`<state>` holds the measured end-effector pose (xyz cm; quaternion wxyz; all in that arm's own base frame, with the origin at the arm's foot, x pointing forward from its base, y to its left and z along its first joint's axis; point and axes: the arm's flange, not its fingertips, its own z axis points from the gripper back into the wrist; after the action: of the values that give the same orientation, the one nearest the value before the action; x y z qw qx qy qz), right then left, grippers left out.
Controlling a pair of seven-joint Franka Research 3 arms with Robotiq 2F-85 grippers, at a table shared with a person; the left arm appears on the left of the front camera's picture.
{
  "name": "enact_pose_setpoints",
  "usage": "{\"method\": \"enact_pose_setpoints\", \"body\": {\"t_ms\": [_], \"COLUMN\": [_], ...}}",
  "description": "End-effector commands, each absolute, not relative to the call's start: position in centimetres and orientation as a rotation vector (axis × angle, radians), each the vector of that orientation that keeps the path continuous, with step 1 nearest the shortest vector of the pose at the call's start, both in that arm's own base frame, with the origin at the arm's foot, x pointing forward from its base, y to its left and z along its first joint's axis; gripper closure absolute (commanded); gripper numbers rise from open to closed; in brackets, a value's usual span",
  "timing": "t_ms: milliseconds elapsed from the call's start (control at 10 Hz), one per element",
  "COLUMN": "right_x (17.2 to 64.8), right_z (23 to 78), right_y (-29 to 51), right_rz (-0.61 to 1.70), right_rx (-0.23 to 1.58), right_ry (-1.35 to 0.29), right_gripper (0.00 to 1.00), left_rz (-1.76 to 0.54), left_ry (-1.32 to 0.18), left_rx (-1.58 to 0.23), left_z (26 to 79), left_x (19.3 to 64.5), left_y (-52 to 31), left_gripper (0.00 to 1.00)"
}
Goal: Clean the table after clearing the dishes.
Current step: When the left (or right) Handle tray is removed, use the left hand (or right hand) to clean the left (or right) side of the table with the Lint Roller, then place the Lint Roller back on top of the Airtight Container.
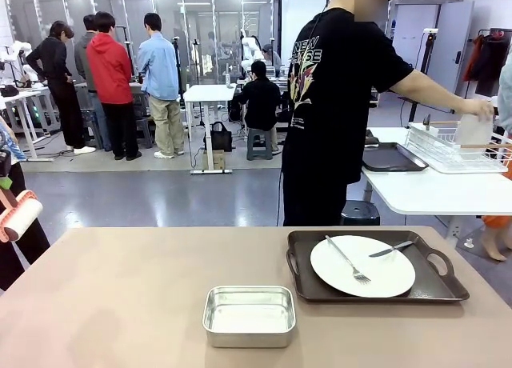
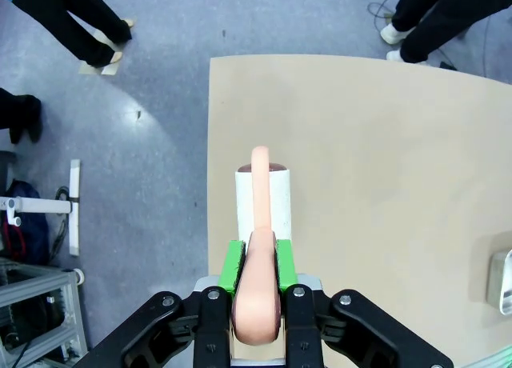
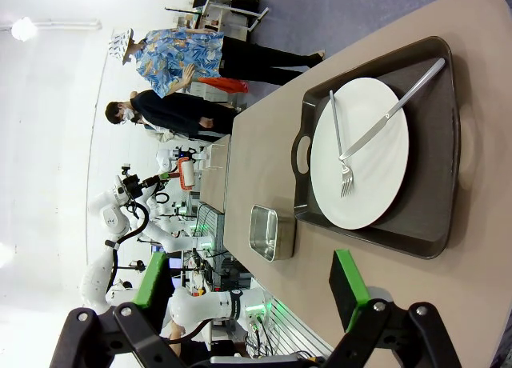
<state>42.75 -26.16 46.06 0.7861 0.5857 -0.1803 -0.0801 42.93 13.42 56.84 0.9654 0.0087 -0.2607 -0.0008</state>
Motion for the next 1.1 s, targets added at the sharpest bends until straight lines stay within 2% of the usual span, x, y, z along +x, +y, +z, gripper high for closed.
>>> {"method": "enact_pose_setpoints", "body": {"t_ms": [0, 900, 1000], "right_x": [42.6, 42.6, 42.6], "right_z": [46.3, 46.3, 46.3], "right_y": [-26.0, -26.0, -26.0], "right_rz": [-0.170, -0.170, -0.170], "right_rx": [1.266, 1.266, 1.266], "right_ry": [-0.393, -0.393, -0.393], "right_gripper": [0.00, 0.00, 0.00], "left_rz": [0.002, -0.002, -0.165], "left_ry": [-0.530, -0.527, -0.608], "left_rx": [0.024, 0.018, 0.019], "left_z": [57.0, 56.8, 59.1], "left_x": [42.8, 42.9, 43.4], "left_y": [13.6, 13.4, 10.2], "left_gripper": [0.79, 0.79, 0.79]}}
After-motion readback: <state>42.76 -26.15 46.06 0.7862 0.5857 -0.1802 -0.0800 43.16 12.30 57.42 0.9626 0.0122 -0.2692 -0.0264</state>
